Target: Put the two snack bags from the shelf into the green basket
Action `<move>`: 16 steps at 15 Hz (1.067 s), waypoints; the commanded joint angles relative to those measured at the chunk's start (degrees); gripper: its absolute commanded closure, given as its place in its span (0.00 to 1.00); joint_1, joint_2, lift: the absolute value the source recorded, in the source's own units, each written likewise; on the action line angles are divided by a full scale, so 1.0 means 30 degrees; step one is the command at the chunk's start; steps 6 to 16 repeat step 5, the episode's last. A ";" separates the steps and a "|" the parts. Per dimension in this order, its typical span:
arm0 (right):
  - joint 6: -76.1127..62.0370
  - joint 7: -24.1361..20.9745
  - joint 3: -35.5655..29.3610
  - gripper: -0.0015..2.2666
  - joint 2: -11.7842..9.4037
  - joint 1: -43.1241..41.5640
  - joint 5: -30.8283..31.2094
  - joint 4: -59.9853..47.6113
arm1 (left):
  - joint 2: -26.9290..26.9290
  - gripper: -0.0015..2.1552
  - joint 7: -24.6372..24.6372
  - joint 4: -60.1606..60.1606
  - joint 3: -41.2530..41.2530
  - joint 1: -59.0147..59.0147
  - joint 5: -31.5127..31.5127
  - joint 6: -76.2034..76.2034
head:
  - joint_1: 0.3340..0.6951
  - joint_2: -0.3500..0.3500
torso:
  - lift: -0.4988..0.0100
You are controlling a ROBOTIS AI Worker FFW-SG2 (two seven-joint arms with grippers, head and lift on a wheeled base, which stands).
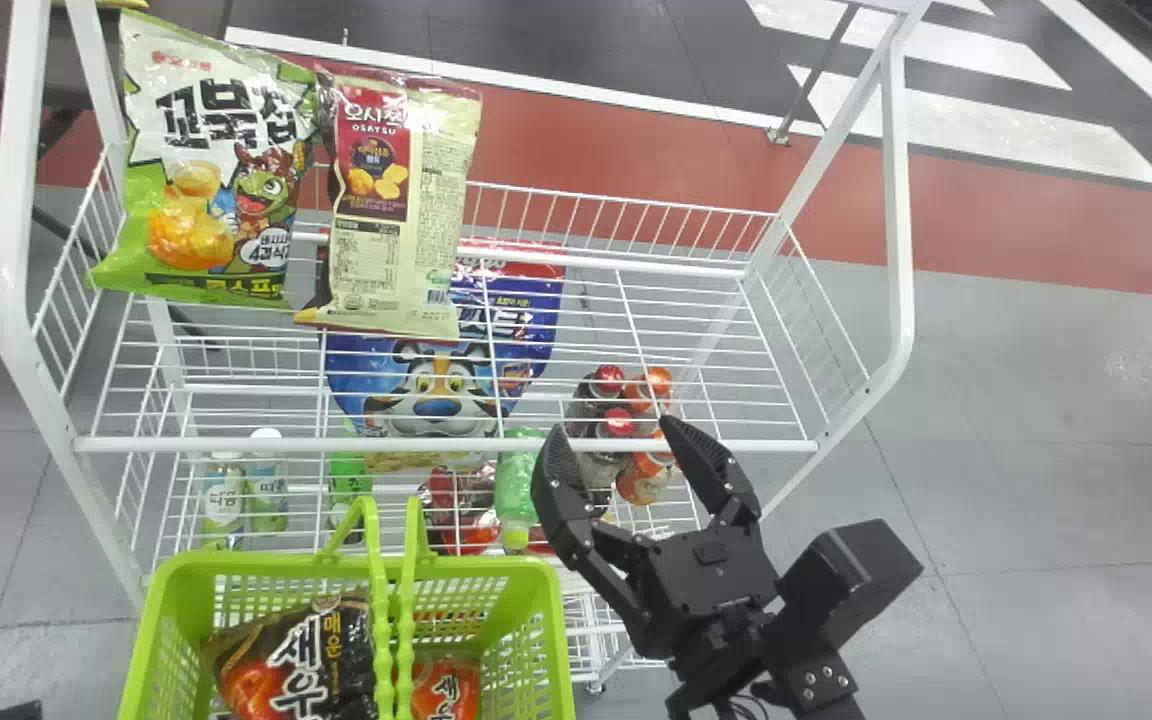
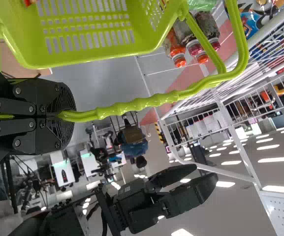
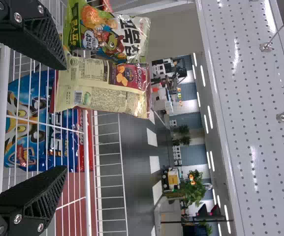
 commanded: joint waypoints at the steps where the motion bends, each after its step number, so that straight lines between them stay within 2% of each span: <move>1: -0.0005 0.0001 0.0004 0.04 -0.0029 -0.0029 0.0003 0.0014 | 0.0038 0.85 -0.0003 -0.0157 0.0030 0.0119 0.0000 0.0000 | 1.00 0.00 | 0.96; 16: -0.0005 -0.0057 -0.0026 0.04 -0.0029 -0.0058 0.0003 0.0014 | 0.0038 0.85 -0.0003 -0.0333 0.0177 0.0266 0.0000 0.0000 | 1.00 0.00 | 0.96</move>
